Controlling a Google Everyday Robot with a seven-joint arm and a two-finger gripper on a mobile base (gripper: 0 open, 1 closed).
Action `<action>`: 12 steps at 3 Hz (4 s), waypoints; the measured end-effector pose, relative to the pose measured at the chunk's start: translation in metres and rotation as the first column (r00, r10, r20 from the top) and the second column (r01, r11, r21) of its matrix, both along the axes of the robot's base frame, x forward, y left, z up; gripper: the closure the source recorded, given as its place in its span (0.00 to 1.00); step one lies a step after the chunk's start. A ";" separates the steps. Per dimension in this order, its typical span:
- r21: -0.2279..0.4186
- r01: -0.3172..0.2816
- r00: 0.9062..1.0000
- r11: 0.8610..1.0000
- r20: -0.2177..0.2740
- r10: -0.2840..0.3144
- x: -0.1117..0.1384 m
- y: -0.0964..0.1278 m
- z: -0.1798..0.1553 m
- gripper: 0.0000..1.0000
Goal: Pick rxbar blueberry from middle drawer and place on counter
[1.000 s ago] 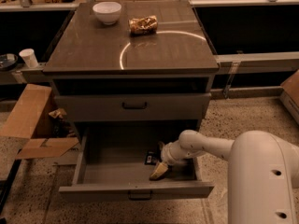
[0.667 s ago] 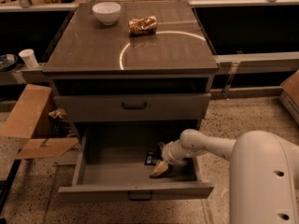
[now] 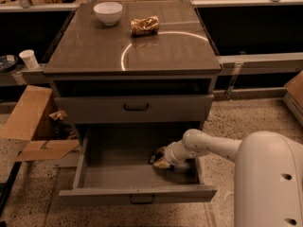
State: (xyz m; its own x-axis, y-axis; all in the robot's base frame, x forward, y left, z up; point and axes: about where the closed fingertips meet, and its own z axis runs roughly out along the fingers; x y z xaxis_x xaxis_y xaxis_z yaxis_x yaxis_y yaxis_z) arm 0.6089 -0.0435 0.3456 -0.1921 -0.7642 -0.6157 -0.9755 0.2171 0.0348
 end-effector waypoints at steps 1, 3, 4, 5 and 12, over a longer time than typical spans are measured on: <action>0.082 0.001 0.999 0.997 0.037 -0.004 0.003 -0.005 0.025 1.00; 0.266 -0.084 0.987 0.960 0.154 0.044 0.002 -0.038 0.137 1.00; 0.279 -0.110 0.987 0.954 0.141 0.072 -0.006 -0.037 0.140 1.00; 0.279 -0.110 0.987 0.954 0.142 0.072 -0.006 -0.037 0.141 1.00; 0.099 -0.348 0.697 0.932 0.692 0.187 0.025 -0.054 0.498 1.00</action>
Offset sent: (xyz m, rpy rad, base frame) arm 0.0041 -0.0511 0.1552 0.3093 -0.1830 0.0408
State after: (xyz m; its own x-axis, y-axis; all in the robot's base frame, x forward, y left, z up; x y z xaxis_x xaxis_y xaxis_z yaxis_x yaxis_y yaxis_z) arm 0.6340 -0.0979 0.8431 0.5176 -0.5577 -0.6489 -0.7777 0.0096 -0.6286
